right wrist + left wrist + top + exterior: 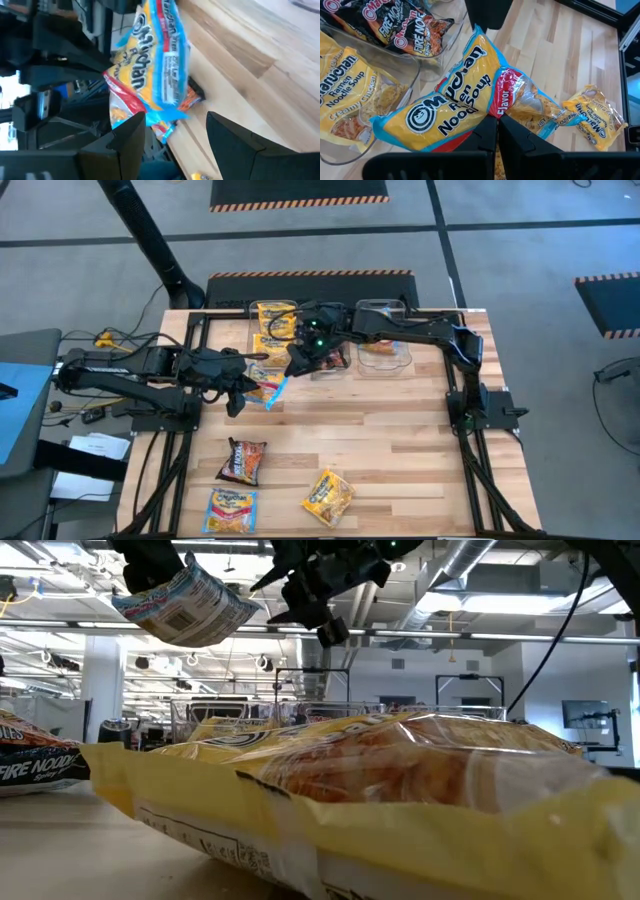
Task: Sort Maruchan noodles
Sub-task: Put the blue noodle pack in the right transparent bin, then put the yellow noodle pack in the left transparent bin
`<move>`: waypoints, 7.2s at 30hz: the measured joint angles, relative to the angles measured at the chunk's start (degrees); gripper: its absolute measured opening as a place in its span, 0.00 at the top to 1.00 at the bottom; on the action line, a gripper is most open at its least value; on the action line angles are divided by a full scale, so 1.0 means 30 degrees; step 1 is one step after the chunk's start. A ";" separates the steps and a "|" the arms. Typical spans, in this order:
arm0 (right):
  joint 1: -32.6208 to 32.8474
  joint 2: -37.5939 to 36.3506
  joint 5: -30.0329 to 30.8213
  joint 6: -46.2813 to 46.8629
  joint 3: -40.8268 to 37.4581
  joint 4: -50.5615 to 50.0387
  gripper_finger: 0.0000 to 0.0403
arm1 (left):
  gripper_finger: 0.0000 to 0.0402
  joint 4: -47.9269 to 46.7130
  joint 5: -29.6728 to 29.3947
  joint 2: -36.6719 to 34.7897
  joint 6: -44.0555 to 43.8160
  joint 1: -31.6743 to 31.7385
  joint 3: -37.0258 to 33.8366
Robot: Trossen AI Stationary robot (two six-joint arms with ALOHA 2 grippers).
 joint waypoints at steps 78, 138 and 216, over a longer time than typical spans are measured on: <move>0.0253 -0.2202 0.4711 -0.9177 0.0143 -0.5629 0.99 | 0.72 0.3554 0.6204 0.0212 -0.1035 0.2931 -0.0007; -0.5265 -0.0806 1.6332 -2.9179 0.0080 -1.9198 0.90 | 0.72 0.1916 0.3546 -0.1297 0.0550 0.4801 -0.0007; 0.7889 -0.0834 0.6792 -1.6526 0.4714 -1.6810 0.47 | 0.72 -0.1603 0.8543 -0.3687 -0.4115 0.5707 0.0007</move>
